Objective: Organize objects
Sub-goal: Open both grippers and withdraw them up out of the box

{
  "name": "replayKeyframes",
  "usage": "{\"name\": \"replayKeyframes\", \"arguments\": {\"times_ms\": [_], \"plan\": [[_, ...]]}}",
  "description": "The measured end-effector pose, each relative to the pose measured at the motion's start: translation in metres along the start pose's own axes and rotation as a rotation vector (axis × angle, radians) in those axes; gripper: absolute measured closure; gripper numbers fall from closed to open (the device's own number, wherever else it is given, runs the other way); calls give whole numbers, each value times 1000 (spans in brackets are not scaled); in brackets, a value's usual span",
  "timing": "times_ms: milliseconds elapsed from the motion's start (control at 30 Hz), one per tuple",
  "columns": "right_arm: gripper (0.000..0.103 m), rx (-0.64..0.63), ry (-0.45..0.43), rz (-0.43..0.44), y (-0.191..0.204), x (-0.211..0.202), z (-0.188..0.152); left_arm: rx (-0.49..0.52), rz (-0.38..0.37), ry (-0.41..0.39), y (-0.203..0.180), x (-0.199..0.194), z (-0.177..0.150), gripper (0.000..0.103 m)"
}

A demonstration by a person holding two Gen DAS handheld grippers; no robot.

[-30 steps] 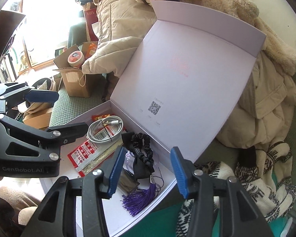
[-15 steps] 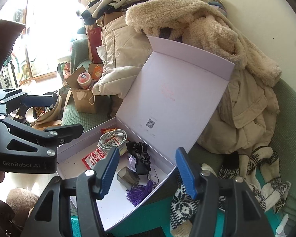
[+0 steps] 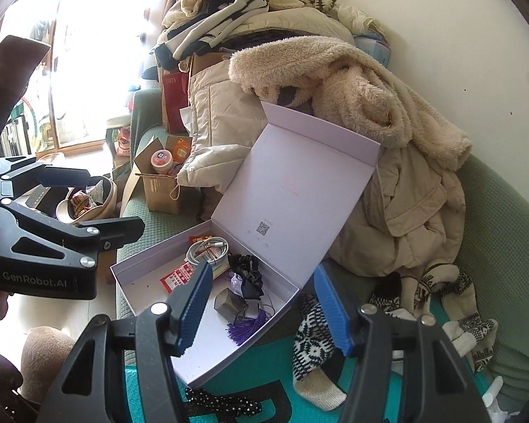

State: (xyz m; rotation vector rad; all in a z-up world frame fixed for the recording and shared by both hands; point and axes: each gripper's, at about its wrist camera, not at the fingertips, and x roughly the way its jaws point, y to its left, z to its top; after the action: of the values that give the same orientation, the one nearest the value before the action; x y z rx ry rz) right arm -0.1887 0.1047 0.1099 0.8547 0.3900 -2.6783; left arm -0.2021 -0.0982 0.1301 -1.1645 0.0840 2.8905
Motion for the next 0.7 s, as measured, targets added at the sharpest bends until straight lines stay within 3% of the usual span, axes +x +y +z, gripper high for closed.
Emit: {"name": "replayKeyframes", "arguments": {"times_ms": [333,700], "plan": [[42,17,-3,-14,3,-33,-18,-8,-12,-34,-17,-44,-23,10],[42,49,30,-23,4,-51,-50,3,-40,-11,-37,-60,-54,10]]}}
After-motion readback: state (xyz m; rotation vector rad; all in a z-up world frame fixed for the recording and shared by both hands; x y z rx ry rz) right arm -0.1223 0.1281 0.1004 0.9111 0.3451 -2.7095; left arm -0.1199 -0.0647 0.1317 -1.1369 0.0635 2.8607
